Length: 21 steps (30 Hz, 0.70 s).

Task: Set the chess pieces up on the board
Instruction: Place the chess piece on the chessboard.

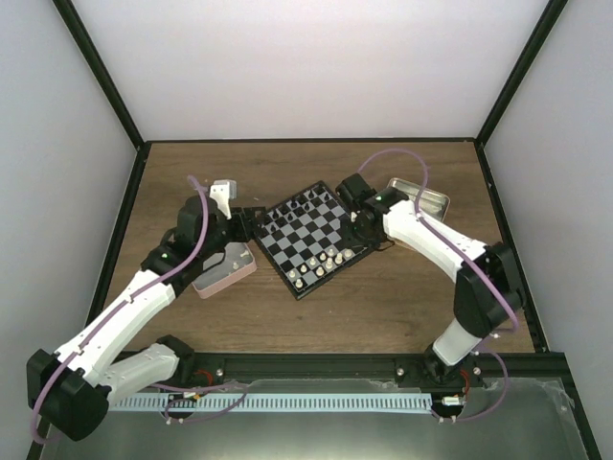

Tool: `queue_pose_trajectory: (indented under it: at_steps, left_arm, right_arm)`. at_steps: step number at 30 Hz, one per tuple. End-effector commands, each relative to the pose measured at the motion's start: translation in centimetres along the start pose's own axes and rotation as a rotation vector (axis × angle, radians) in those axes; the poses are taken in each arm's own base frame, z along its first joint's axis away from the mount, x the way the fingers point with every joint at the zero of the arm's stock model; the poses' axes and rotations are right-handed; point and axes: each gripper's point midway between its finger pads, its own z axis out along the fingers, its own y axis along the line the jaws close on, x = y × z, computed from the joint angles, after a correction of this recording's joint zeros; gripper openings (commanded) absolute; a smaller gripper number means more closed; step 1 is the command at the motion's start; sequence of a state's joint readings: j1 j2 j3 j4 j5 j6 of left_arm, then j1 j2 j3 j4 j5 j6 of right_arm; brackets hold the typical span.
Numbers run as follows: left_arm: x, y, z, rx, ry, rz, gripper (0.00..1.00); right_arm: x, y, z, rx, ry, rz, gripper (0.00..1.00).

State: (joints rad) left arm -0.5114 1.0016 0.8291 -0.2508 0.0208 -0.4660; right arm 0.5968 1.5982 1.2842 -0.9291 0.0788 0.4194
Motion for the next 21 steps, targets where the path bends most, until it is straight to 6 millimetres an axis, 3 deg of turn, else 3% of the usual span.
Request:
queue_pose_trajectory:
  at_steps: [1,21]
  left_arm:
    - [0.3,0.6,0.1,-0.034,0.022,0.104,0.72]
    - [1.6,1.7,1.1,-0.072,0.066,0.128,0.74]
  right_arm:
    - [-0.4,-2.9,0.2,0.165,0.043,-0.013,0.01]
    - [-0.6,-2.4,4.7,0.110,0.159,-0.052,0.04]
